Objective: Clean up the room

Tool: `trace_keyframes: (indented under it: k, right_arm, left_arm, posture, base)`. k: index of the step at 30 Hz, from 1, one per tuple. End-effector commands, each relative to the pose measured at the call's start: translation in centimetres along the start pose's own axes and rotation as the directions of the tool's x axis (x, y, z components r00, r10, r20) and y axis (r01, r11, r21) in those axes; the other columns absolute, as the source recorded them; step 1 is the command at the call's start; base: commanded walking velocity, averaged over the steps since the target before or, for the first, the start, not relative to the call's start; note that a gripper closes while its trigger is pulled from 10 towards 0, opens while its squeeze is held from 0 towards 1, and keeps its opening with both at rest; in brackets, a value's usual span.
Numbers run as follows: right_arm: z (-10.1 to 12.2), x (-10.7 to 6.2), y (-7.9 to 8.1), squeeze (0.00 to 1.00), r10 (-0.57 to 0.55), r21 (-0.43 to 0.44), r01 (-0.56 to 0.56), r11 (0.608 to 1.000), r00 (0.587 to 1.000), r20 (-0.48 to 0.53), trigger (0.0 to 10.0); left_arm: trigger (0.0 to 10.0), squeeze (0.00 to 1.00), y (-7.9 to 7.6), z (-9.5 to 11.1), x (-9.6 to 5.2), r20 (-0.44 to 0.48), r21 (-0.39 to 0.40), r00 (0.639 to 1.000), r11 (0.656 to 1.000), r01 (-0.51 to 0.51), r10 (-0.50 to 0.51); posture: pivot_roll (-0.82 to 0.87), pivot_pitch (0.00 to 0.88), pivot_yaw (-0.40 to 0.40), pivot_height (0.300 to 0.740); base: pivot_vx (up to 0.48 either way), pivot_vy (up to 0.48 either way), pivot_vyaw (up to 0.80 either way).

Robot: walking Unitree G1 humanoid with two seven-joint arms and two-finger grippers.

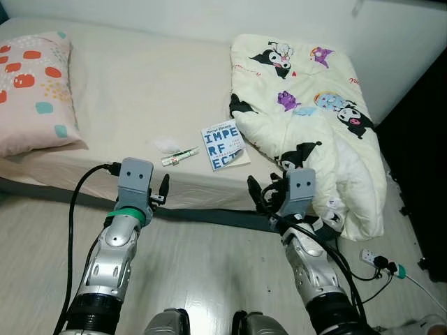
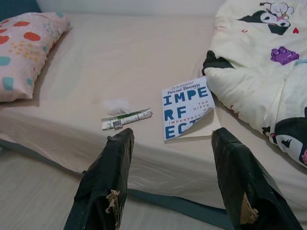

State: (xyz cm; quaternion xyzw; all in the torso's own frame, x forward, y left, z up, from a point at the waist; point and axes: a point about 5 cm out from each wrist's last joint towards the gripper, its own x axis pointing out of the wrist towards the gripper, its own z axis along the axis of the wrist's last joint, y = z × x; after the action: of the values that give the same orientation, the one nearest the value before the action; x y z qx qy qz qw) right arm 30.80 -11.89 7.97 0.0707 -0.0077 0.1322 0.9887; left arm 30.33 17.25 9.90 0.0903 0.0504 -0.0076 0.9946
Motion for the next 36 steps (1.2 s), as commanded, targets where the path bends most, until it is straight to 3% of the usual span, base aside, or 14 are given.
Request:
trace_keyframes:
  k: [1, 14, 16, 20, 21, 22, 36]
  right_arm:
    - [-0.1, -0.1, 0.0, 0.00, 0.001, -0.006, -0.001, 1.000, 1.000, 0.001, 10.0]
    - [-0.4, -0.3, 0.3, 0.00, 0.010, 0.029, -0.010, 1.000, 1.000, 0.000, 10.0]
    - [-1.4, -0.4, 0.5, 0.00, 0.052, -0.185, -0.066, 0.981, 0.995, -0.082, 10.0]
    - [-1.7, -0.5, 0.3, 0.00, 0.042, -0.139, -0.055, 0.989, 0.994, -0.097, 10.0]
    - [-1.4, -0.5, 0.3, 0.00, 0.028, -0.037, -0.031, 0.999, 0.997, -0.066, 10.0]
    - [-1.3, -0.5, 0.3, 0.00, 0.025, -0.023, -0.027, 0.999, 0.998, -0.058, 10.0]
    - [-1.3, -0.6, -0.3, 0.00, -0.010, -0.015, 0.009, 1.000, 0.999, -0.050, 10.0]
  left_arm:
    - [10.0, 0.00, -0.3, -0.5, -0.3, -0.011, 0.003, 1.000, 1.000, 0.007, -0.007]
    - [10.0, 0.00, -0.6, -0.3, 0.3, 0.000, 0.023, 0.999, 0.999, 0.038, -0.038]
    - [10.0, 0.00, -0.6, -0.4, 0.2, -0.002, 0.024, 0.999, 0.999, 0.038, -0.038]
    - [10.0, 0.00, -0.6, -0.5, 0.1, -0.005, 0.026, 0.999, 0.999, 0.039, -0.039]
    - [10.0, 0.00, -0.6, -0.6, 0.0, -0.006, 0.028, 0.999, 0.999, 0.040, -0.040]
    - [10.0, 0.00, -0.6, -0.6, -0.1, -0.006, 0.028, 0.999, 0.999, 0.040, -0.040]
    - [10.0, 0.00, -0.7, -0.5, 0.0, -0.004, 0.044, 0.998, 0.997, 0.058, -0.058]
  posture:
    - [0.05, 0.025, -0.015, 0.740]
    - [0.04, 0.000, 0.006, 0.740]
    - [0.04, 0.000, 0.006, 0.740]
    - [0.04, 0.000, 0.007, 0.740]
    - [0.04, 0.000, 0.009, 0.740]
    - [0.04, 0.000, 0.009, 0.740]
    - [0.04, 0.000, 0.023, 0.740]
  base:
    - [0.000, 0.000, 0.00]
    - [0.000, 0.000, 0.00]
    - [0.000, 0.000, 0.68]
    - [0.000, 0.000, 0.79]
    - [0.000, 0.000, 0.79]
    - [0.000, 0.000, 0.79]
    - [0.000, 0.000, 0.79]
